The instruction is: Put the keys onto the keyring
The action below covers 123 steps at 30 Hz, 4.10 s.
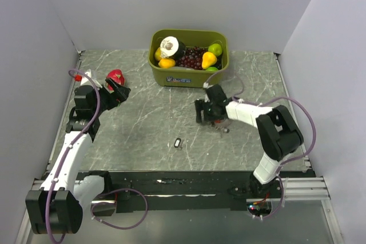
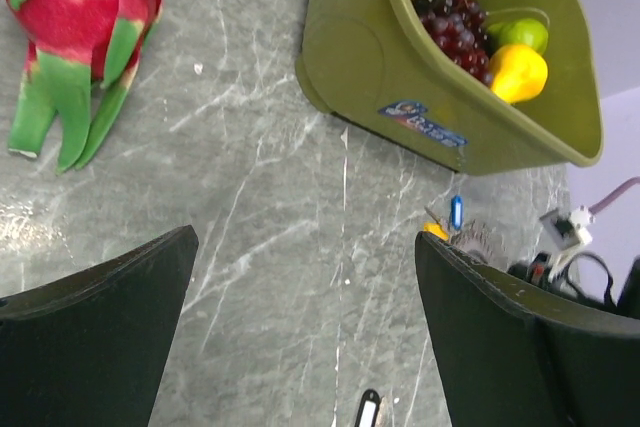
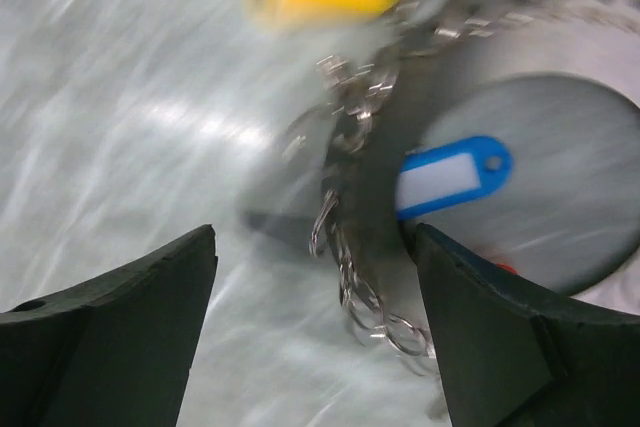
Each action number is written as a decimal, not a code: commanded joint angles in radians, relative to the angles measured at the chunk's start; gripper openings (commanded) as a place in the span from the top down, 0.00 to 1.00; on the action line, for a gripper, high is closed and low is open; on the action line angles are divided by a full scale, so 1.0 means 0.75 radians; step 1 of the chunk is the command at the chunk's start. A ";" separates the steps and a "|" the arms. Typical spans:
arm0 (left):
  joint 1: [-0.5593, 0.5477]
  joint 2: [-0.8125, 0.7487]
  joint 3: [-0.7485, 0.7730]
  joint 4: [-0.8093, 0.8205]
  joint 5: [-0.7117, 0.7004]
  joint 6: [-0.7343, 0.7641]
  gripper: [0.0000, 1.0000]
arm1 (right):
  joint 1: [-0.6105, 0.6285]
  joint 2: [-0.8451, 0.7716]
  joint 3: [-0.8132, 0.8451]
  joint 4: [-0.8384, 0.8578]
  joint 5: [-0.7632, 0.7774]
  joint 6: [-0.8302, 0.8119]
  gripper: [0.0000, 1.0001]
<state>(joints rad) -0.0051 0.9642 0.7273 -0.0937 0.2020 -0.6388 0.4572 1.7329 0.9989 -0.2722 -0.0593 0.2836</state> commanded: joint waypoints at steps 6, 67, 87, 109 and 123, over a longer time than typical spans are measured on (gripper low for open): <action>-0.001 -0.030 -0.037 0.037 0.089 0.013 0.04 | 0.235 -0.398 -0.205 -0.083 -0.297 0.209 0.11; -1.001 1.278 0.886 -0.057 0.005 0.072 0.21 | -0.121 -0.868 -0.622 -0.081 -0.342 0.368 0.26; -0.869 0.886 0.231 0.276 0.189 0.070 0.35 | 0.020 -0.758 -0.367 -0.161 -0.132 0.248 0.26; -0.952 1.150 0.325 0.372 0.270 0.087 0.66 | 0.022 -0.705 -0.344 -0.175 -0.138 0.213 0.26; -0.954 1.079 0.262 0.362 0.236 0.142 0.58 | 0.020 -0.689 -0.354 -0.146 -0.152 0.205 0.25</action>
<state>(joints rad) -0.7136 1.8091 0.9115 0.1951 0.4175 -0.5777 0.4671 1.2160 0.7074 -0.4122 -0.1745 0.4469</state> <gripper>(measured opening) 0.426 0.750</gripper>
